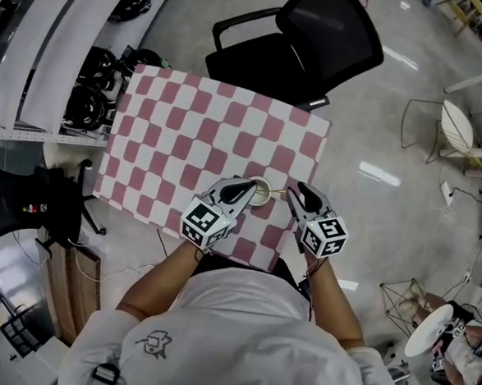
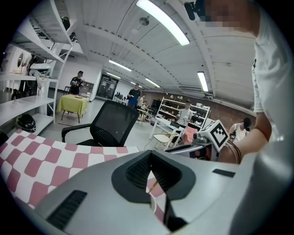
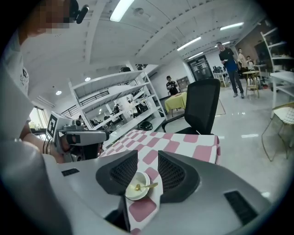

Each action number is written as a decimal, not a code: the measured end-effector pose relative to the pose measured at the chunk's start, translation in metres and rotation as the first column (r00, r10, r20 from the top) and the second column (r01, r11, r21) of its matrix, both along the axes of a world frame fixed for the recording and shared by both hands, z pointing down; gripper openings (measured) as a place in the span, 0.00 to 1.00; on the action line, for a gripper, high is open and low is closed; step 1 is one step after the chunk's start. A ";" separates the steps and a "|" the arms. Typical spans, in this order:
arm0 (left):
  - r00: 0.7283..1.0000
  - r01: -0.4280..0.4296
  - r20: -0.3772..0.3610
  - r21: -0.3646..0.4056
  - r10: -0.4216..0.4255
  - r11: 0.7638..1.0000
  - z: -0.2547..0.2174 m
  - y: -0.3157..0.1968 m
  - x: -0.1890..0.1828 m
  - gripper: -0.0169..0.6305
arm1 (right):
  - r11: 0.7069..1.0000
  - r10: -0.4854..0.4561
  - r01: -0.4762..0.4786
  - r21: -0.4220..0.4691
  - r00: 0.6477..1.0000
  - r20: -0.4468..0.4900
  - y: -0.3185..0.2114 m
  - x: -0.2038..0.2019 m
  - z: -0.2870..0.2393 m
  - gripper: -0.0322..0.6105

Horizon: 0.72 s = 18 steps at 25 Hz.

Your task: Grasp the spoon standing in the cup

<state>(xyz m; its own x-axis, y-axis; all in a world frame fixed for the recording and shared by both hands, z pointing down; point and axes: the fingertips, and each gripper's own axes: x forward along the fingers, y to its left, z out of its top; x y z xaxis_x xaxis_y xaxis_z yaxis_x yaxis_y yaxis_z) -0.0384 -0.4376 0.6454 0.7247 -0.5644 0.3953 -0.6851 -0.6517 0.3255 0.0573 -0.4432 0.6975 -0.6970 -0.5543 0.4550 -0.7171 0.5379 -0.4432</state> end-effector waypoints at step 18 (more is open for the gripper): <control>0.999 -0.043 0.007 -0.083 0.044 0.996 0.040 0.012 0.004 0.05 | 0.988 0.032 -0.031 -0.148 0.999 0.003 0.019 -0.002 0.066 0.28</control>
<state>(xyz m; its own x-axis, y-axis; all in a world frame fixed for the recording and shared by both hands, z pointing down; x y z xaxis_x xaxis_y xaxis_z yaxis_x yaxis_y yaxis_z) -0.0340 -0.4256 0.6853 0.7443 -0.4974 0.4456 -0.6596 -0.6520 0.3740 0.0550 -0.4243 0.7632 -0.6827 -0.5026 0.5304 -0.7302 0.4432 -0.5199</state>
